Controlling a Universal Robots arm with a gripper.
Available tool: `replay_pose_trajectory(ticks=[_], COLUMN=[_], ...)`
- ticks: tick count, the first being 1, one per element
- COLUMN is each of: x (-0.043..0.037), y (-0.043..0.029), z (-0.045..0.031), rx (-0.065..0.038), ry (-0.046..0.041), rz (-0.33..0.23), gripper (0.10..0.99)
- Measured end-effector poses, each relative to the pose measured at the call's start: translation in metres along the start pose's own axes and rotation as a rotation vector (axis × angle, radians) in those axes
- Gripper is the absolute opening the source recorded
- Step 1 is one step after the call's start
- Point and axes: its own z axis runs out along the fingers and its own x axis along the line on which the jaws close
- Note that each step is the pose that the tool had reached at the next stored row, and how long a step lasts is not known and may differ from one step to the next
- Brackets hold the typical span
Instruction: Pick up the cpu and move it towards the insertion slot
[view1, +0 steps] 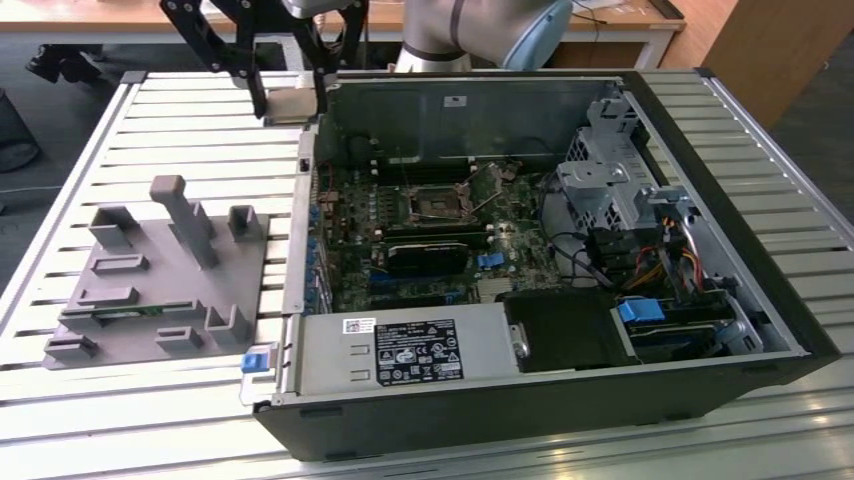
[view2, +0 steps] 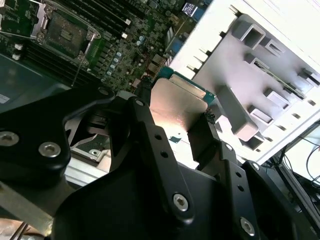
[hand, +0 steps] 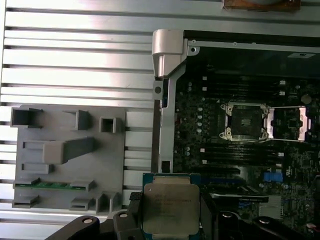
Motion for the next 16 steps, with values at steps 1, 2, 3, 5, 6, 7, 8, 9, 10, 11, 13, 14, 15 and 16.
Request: replay_pose_trajectory(ticks=[1,2,3,5,6,7,8,9,10,11,13,14,15,16], x=[-0.0013,-0.0025,-0.0038,-0.0062,-0.0075,-0.0088,-0.0102,-0.0115,-0.0131,-0.0146,-0.0176,-0.0192,-0.0208,-0.0224], y=[0.0000,-0.0001,-0.0001,-0.0002,-0.0002,-0.0002,-0.0003,-0.0003,-0.0004,-0.0004,-0.0005,-0.0005,-0.0005,-0.0006], z=[0.0000,0.0000,0.0000,0.0000,0.0000,0.0000,0.0000,0.0000,0.0000,0.0000,0.0000,0.0000,0.0000,0.0000], rx=[0.000,0.000,0.000,0.000,0.000,0.000,0.000,0.000,0.000,0.000,0.000,0.000,0.000,0.000], ry=[0.0000,0.0000,-0.0001,0.0000,0.0000,0.0000,0.0000,0.0000,0.0000,0.0000,0.0000,0.0000,-0.0001,-0.0001], rz=[0.000,0.000,0.000,0.000,0.000,0.000,0.000,0.000,0.000,0.000,0.000,0.000,0.000,0.000], gripper=[0.541,0.541,0.541,0.541,0.541,0.541,0.541,0.541,0.541,0.541,0.541,0.541,0.541,0.541])
